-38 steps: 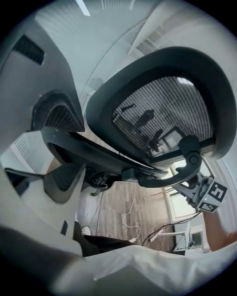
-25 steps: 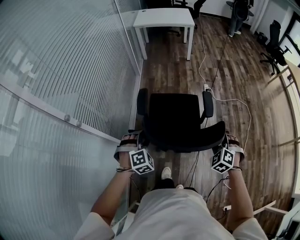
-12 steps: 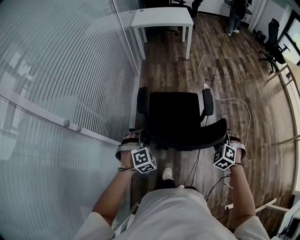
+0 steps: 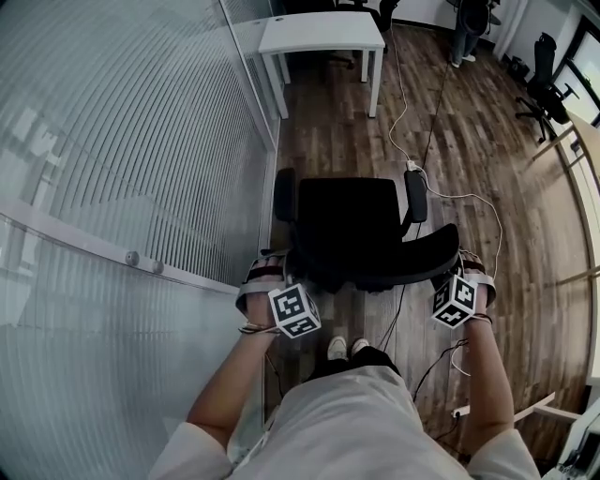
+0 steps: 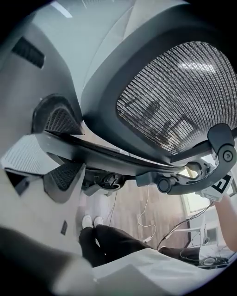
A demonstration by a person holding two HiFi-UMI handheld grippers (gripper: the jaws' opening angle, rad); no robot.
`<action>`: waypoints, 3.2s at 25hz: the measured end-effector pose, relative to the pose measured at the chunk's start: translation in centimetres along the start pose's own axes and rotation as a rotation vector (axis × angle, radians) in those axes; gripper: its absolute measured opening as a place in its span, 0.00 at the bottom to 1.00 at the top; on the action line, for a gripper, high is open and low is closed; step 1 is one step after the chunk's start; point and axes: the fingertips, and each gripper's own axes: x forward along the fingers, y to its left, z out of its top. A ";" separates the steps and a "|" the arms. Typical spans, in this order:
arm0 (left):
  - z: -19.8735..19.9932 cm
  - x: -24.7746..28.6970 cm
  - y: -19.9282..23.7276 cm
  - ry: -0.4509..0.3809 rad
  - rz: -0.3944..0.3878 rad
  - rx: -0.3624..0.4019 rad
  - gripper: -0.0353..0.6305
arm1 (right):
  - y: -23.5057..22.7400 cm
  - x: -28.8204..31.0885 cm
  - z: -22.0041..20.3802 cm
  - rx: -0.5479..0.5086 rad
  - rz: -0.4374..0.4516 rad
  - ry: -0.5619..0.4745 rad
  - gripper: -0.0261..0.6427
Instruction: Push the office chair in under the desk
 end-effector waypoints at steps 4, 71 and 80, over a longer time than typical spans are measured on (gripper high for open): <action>0.0 0.8 0.9 0.003 0.005 -0.002 0.36 | -0.9 0.8 0.3 -0.003 -0.003 -0.001 0.37; 1.5 24.1 27.6 0.091 0.033 -0.057 0.36 | -27.9 24.3 6.6 -0.046 -0.010 -0.062 0.37; 1.3 26.8 30.5 0.088 0.036 -0.057 0.36 | -30.5 26.9 7.7 -0.045 -0.010 -0.067 0.37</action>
